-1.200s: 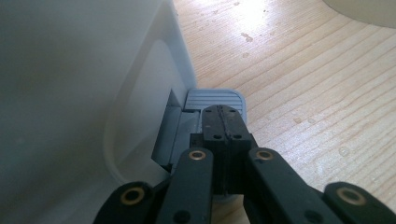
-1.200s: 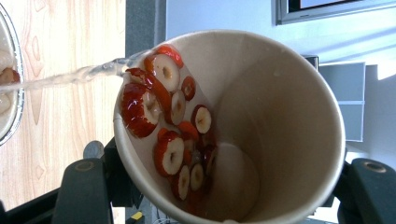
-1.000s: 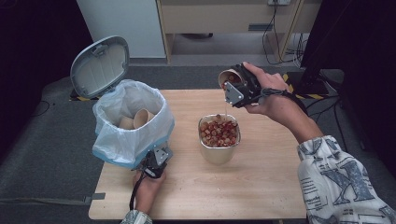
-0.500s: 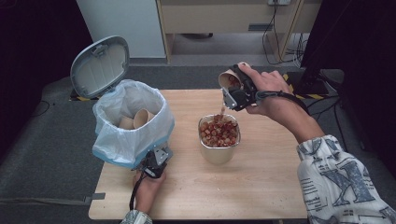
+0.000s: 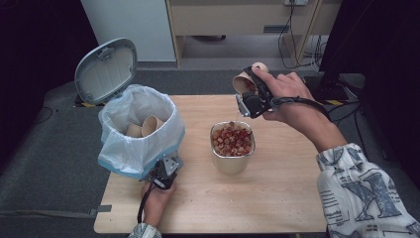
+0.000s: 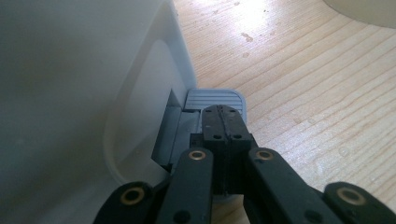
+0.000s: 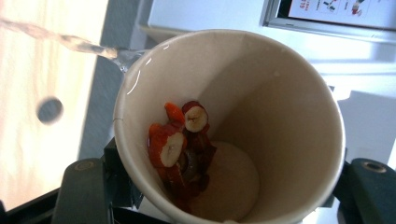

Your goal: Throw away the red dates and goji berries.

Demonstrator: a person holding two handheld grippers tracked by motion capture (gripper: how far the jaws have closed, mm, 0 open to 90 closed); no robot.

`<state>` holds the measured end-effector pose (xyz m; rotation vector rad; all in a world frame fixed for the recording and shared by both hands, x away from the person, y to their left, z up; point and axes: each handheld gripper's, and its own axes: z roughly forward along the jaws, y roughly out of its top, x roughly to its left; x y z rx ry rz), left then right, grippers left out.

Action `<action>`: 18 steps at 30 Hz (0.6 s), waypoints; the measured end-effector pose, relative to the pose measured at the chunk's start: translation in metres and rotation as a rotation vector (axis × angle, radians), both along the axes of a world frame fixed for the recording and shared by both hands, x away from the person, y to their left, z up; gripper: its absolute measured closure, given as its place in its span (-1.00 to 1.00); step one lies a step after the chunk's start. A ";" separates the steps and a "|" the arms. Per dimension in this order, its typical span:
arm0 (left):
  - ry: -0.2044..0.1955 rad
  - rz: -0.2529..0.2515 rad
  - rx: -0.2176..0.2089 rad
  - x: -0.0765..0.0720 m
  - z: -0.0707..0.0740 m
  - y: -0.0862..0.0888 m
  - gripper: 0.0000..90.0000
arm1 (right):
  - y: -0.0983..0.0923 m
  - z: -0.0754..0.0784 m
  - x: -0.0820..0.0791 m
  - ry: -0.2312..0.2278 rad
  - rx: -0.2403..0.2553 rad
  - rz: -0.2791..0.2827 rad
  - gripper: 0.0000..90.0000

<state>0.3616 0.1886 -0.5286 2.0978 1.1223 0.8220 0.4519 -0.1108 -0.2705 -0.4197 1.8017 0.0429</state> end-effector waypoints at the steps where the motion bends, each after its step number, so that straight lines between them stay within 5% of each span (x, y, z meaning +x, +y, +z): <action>1: 0.000 0.000 0.000 0.000 0.000 0.000 0.98 | 0.000 0.000 0.000 0.000 0.000 0.000 -0.30; 2: 0.000 0.000 0.000 0.000 0.000 0.000 0.98 | 0.002 -0.002 -0.001 -0.036 -0.065 0.004 -0.30; 4: 0.000 0.000 -0.001 0.000 0.000 0.000 0.98 | 0.003 -0.005 -0.002 -0.060 -0.112 0.011 -0.30; 18: 0.000 0.000 -0.003 0.000 0.000 0.000 0.98 | 0.007 -0.011 -0.003 -0.113 -0.189 0.018 -0.29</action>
